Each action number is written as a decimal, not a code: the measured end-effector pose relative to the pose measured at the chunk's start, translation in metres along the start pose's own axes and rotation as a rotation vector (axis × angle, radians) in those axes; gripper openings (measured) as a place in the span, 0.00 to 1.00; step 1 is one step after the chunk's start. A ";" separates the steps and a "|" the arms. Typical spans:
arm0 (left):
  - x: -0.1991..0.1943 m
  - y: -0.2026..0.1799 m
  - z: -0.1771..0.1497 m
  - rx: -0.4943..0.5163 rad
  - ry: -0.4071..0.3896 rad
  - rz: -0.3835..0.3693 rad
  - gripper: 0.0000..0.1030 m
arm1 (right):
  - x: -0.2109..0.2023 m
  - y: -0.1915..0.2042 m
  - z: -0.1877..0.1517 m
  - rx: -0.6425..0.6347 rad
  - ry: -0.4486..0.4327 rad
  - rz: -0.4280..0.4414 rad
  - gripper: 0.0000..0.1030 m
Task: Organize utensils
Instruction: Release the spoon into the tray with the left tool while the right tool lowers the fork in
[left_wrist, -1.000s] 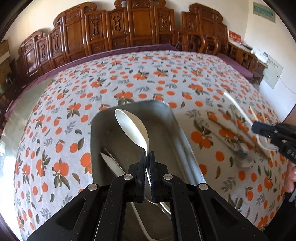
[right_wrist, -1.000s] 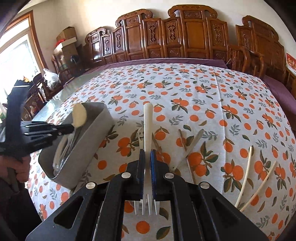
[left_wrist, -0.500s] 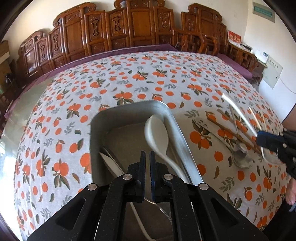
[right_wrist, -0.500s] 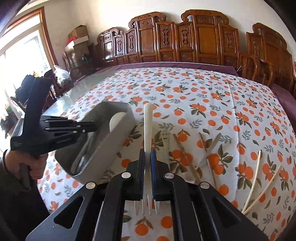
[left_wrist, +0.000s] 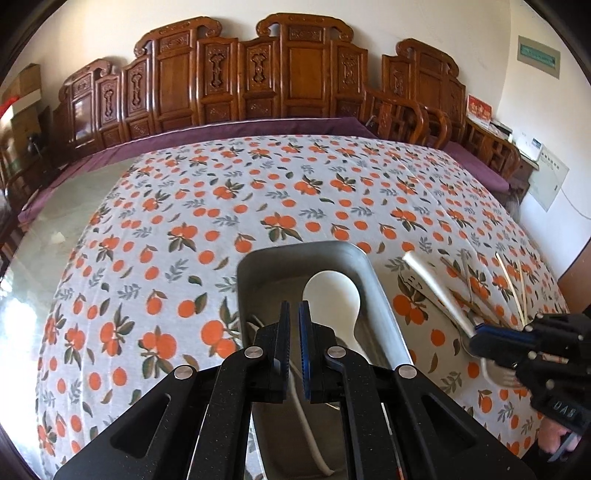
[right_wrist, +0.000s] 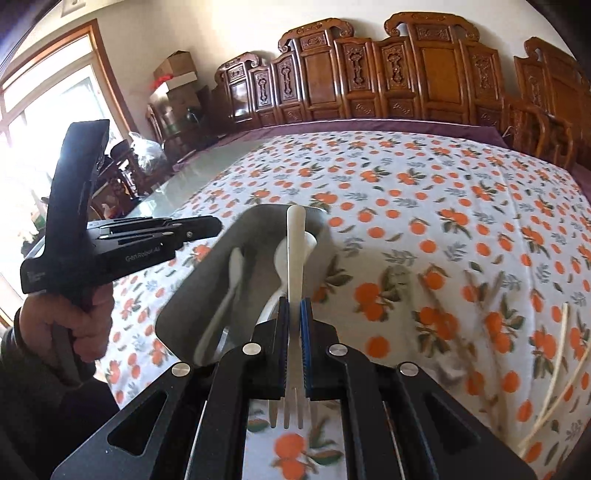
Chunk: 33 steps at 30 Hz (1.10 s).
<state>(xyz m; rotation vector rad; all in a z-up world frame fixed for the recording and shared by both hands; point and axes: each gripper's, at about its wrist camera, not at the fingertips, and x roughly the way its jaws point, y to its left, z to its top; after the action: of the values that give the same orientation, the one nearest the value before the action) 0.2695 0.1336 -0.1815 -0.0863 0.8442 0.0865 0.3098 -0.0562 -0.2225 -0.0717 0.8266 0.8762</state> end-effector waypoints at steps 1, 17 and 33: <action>-0.001 0.002 0.001 -0.002 -0.003 0.004 0.04 | 0.003 0.004 0.002 -0.003 -0.001 0.005 0.07; -0.007 0.030 0.001 -0.043 -0.014 0.040 0.13 | 0.069 0.043 0.017 0.003 0.055 0.019 0.07; -0.010 0.024 0.002 -0.042 -0.026 0.027 0.13 | 0.060 0.031 0.016 0.001 0.033 0.030 0.10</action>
<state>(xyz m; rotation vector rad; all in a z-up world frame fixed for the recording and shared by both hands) 0.2616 0.1569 -0.1737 -0.1128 0.8182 0.1301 0.3197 0.0096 -0.2432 -0.0733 0.8610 0.9053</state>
